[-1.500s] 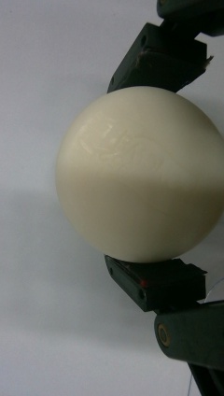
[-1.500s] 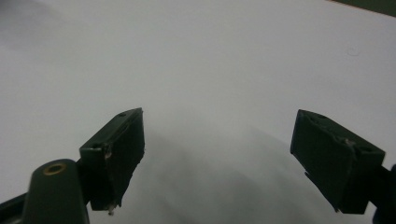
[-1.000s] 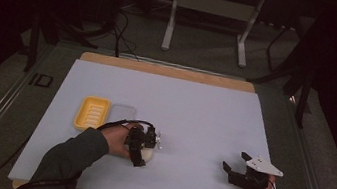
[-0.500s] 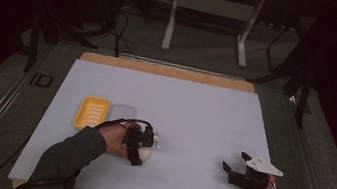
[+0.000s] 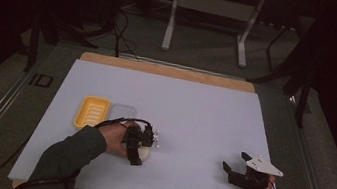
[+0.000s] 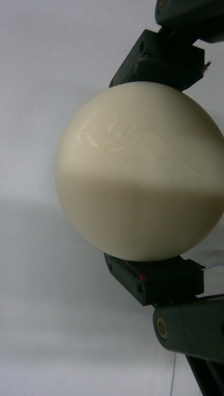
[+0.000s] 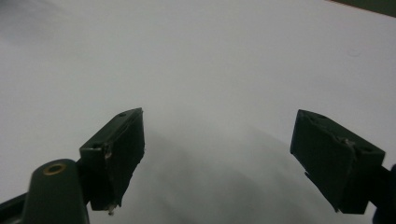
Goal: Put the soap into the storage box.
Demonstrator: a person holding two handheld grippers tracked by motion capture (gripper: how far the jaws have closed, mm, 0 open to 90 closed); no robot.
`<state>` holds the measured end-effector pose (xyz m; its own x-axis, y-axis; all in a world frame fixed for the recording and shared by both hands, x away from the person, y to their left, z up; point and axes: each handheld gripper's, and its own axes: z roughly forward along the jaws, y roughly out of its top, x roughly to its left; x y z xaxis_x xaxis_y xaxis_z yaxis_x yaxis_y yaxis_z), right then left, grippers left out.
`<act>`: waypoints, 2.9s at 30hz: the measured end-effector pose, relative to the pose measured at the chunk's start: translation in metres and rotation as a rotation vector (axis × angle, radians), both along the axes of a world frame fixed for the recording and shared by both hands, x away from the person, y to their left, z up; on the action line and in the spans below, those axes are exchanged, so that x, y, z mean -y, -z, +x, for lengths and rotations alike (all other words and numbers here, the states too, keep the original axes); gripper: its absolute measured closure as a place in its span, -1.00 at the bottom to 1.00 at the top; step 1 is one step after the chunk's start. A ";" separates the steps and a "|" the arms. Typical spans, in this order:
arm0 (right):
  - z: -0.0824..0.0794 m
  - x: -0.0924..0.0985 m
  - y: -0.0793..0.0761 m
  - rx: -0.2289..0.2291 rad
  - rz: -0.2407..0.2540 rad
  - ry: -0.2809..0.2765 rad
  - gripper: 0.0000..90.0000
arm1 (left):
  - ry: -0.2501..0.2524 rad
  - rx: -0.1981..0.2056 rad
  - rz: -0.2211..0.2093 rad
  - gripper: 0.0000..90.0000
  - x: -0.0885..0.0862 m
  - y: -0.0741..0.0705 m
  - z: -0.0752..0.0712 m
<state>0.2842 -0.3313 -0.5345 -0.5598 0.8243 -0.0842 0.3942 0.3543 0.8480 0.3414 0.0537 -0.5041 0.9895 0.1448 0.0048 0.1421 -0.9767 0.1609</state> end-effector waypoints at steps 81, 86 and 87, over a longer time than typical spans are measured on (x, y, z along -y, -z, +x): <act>0.000 0.000 0.000 0.005 -0.001 -0.001 -0.61 | -0.443 0.060 -0.001 -0.44 -0.050 -0.035 0.037; 0.000 0.000 0.000 0.006 0.001 -0.002 -0.61 | -0.472 0.058 -0.015 -0.44 -0.054 -0.035 0.040; 0.000 0.000 0.000 0.006 0.001 -0.001 -0.61 | -0.474 0.051 -0.017 -0.44 -0.055 -0.035 0.041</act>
<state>0.2840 -0.3314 -0.5345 -0.5605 0.8236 -0.0869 0.3884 0.3541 0.8508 0.3819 0.1086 -0.4688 0.8129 0.5806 0.0457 0.5629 -0.8033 0.1944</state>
